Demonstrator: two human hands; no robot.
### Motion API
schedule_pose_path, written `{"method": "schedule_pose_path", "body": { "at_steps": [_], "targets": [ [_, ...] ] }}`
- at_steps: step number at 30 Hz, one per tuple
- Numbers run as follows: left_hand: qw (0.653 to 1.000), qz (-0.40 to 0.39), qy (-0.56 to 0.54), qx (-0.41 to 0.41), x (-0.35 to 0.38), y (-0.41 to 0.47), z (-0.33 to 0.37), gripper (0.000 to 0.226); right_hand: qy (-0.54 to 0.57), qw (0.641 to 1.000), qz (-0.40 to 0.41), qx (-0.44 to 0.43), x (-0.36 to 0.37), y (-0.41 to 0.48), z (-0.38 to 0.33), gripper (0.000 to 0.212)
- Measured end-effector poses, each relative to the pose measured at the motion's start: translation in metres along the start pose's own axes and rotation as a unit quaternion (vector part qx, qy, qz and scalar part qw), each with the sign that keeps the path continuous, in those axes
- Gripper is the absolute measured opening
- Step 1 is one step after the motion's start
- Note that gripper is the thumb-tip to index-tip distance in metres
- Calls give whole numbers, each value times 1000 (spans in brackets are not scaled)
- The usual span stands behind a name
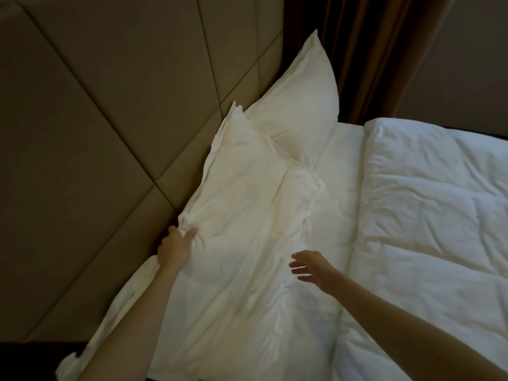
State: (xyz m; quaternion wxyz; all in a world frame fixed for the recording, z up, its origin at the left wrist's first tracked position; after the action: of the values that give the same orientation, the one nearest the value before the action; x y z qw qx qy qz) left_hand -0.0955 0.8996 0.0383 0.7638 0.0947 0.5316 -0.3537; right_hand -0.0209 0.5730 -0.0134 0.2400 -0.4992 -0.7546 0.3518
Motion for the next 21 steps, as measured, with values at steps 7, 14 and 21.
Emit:
{"method": "schedule_pose_path", "body": {
  "at_steps": [7, 14, 21],
  "targets": [
    [947, 10, -294, 131, -47, -6, 68, 26, 9, 999, -44, 30, 30, 9, 8, 67],
    [895, 23, -362, 259, -79, -38, 123, 34, 52, 997, -63, -15, 77, 16, -26, 90],
    [933, 56, -265, 238, -73, -20, 92, 37, 45, 993, -89, -57, 70, 29, -49, 81]
  ]
}}
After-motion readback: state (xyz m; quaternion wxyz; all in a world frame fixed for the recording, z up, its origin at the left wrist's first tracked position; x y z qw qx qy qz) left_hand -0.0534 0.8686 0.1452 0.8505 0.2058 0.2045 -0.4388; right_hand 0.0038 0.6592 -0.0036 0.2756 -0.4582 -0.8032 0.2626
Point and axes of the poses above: each hand's wrist, its own y-axis towards the middle knuckle, its own x-axis out of the palm, z = x × y, the point moved 4 cm from there along y, towards the middle knuckle
